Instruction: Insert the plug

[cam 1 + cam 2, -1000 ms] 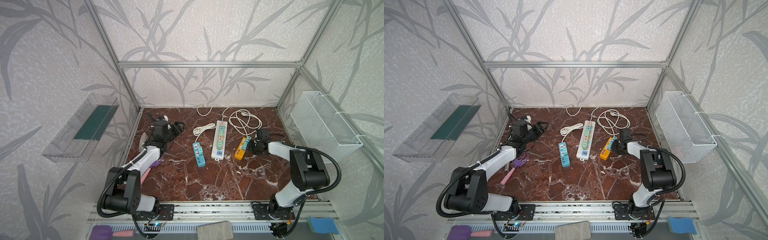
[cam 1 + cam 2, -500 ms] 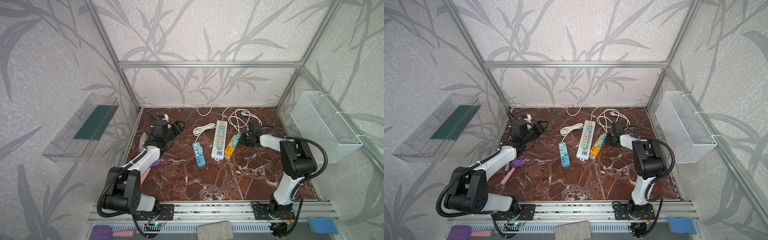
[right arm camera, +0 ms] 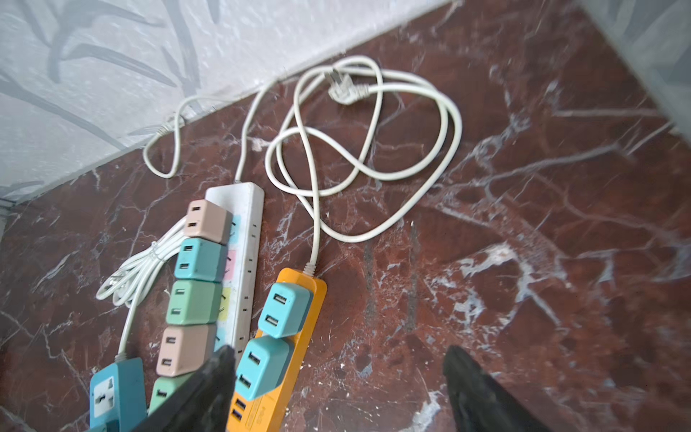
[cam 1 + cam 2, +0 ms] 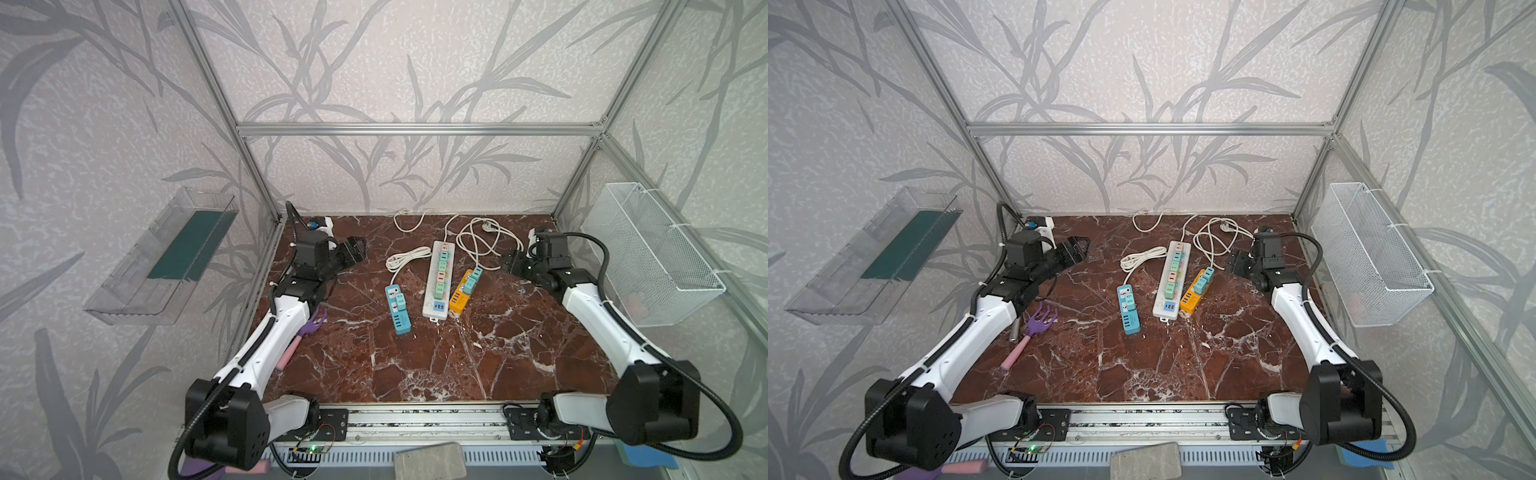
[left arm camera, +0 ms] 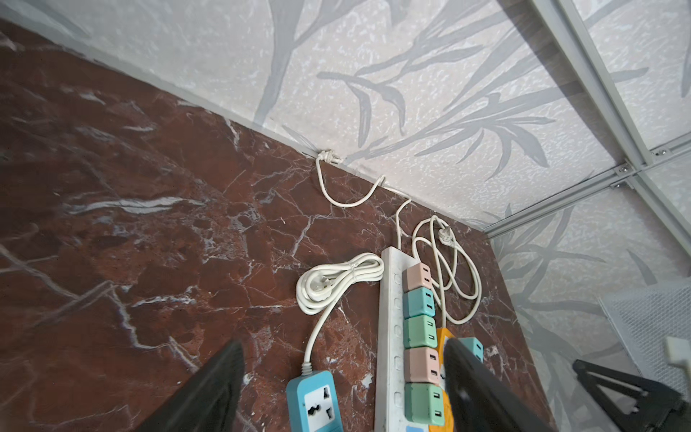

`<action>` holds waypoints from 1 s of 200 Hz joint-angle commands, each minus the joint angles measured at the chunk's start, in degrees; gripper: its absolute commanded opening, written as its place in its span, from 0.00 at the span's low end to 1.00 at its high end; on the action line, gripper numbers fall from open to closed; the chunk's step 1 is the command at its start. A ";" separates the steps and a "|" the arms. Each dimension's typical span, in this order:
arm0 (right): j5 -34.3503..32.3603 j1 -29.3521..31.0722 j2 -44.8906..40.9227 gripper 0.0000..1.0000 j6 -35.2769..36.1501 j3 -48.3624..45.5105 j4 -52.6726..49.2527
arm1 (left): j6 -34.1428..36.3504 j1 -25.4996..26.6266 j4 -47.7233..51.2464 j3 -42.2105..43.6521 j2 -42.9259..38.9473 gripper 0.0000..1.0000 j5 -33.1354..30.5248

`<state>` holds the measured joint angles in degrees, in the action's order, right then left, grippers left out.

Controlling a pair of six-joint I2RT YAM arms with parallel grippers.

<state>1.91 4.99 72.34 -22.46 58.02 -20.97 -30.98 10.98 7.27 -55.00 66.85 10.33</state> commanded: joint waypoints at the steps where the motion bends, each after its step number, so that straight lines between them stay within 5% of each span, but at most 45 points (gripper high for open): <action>1: -3.93 1.17 -2.85 0.99 6.67 2.09 -7.79 | 6.07 1.05 12.52 -0.17 -6.17 0.99 -11.59; 16: -9.41 3.31 -4.04 0.99 5.36 2.87 -8.69 | 7.83 1.23 13.96 1.47 -10.37 0.99 -18.33; 31: -5.61 3.47 -5.36 0.99 9.87 -0.82 -2.74 | 8.28 1.24 8.46 7.61 -15.24 0.99 -25.78; 52: -4.20 3.53 -6.48 0.99 12.32 -5.99 4.94 | 22.33 1.24 -17.57 23.83 -22.16 0.99 -25.87; 69: -4.08 3.47 -6.68 0.99 15.93 -10.76 13.60 | 24.93 1.15 -37.49 34.91 -23.27 0.99 -30.98; 89: -4.08 3.31 -5.76 0.99 17.24 -14.98 22.88 | 30.65 1.17 -45.10 37.78 -16.90 0.99 -39.77; 113: 0.51 1.44 -3.00 0.99 18.58 -19.45 32.15 | 28.48 1.06 -56.12 39.67 -7.44 0.99 -46.14; 139: 6.38 -0.75 -0.87 0.99 17.84 -19.95 35.09 | 36.67 0.99 -64.79 39.51 4.33 0.99 -48.64; 156: 6.87 -1.25 -0.29 0.99 17.25 -19.96 36.22 | 35.88 0.20 -73.85 38.27 13.59 0.99 -54.96; 163: 6.88 -1.32 -0.11 0.99 17.27 -20.05 36.33 | 35.92 1.46 -69.51 35.76 14.80 0.99 -60.15; 178: 7.03 -1.74 0.07 0.99 17.11 -20.38 36.52 | 30.69 -1.71 -53.67 32.40 15.62 0.99 -46.85; 194: 7.22 -1.75 0.09 0.99 17.08 -20.88 37.07 | 34.78 -3.30 -69.26 35.40 22.17 0.99 -39.04; 200: 7.19 -1.76 0.24 0.99 17.40 -21.29 37.77 | 34.10 -3.43 -67.04 34.81 22.41 0.99 -39.25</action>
<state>7.62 3.46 72.10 -5.69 37.93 12.78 1.67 9.15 -53.43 -20.01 85.03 -35.35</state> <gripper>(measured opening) 0.991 0.992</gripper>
